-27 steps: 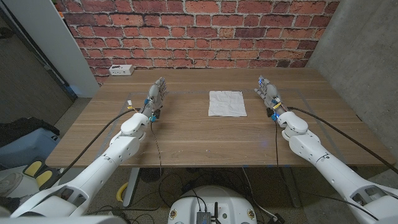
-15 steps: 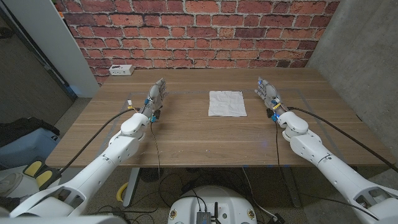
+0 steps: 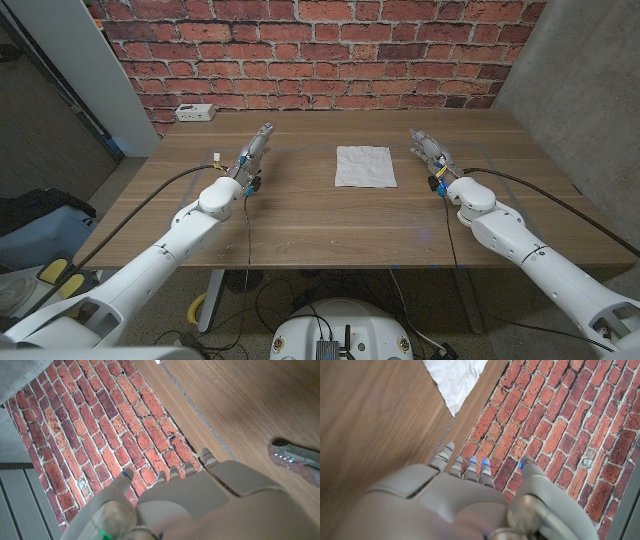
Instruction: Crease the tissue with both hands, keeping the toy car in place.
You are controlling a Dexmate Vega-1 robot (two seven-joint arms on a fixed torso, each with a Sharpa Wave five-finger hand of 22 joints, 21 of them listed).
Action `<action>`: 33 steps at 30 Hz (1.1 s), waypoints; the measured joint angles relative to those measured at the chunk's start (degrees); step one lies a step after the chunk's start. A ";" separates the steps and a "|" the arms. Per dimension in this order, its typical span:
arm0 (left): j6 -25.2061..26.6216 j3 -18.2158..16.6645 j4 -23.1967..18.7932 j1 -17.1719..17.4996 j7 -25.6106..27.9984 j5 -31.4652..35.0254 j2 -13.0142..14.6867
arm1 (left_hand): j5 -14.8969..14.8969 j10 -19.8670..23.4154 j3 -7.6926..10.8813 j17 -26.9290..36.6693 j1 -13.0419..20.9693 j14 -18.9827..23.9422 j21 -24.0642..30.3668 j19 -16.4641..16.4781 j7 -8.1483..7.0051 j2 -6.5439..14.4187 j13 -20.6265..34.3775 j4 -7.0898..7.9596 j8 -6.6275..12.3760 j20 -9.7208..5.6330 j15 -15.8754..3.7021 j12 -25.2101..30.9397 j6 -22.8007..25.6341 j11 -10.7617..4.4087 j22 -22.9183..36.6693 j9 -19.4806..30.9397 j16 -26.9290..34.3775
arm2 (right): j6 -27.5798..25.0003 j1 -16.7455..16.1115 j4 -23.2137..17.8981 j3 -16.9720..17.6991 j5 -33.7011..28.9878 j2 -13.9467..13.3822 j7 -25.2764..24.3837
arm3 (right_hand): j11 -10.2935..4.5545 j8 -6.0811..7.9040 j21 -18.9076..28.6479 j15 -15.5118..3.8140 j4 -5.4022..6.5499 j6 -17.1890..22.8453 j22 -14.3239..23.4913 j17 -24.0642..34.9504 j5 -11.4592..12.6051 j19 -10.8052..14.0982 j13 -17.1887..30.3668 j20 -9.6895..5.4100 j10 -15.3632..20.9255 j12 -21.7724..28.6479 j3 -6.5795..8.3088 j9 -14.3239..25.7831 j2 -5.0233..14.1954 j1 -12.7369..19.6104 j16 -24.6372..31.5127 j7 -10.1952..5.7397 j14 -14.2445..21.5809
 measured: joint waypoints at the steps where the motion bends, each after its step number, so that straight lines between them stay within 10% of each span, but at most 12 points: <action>1: 0.85 0.73 -1.30 -0.27 0.42 1.05 0.75 | 0.00 0.00 0.00 0.00 0.00 0.00 0.00 0.00 0.00 0.00 0.00 0.00 0.00 0.00 0.00 0.00 0.00 0.00 0.00 0.00 0.00 | -1.46 -0.01 -0.77 -0.19 -0.93 -0.47 -0.75 | -0.14 0.00 0.00 -0.12 0.00 0.20 0.00 0.00 0.00 0.00 0.00 0.00 0.14 0.00 0.00 0.00 0.09 0.09 0.00 -0.20 0.32; 33: 16.46 10.13 -11.02 -7.42 -3.02 21.99 6.97 | -1.34 0.00 2.22 0.01 3.57 0.01 -1.77 -0.30 0.55 1.57 0.23 -3.01 0.22 0.30 1.03 -0.47 3.81 -0.01 0.26 -0.01 -0.28 | -26.22 2.84 -16.58 -6.92 -15.85 -9.48 -4.68 | -1.53 0.44 0.40 -2.46 -0.66 4.49 -0.02 0.54 -0.21 2.07 -0.02 -0.64 3.18 0.42 2.02 -0.01 2.64 2.64 0.77 -1.62 3.27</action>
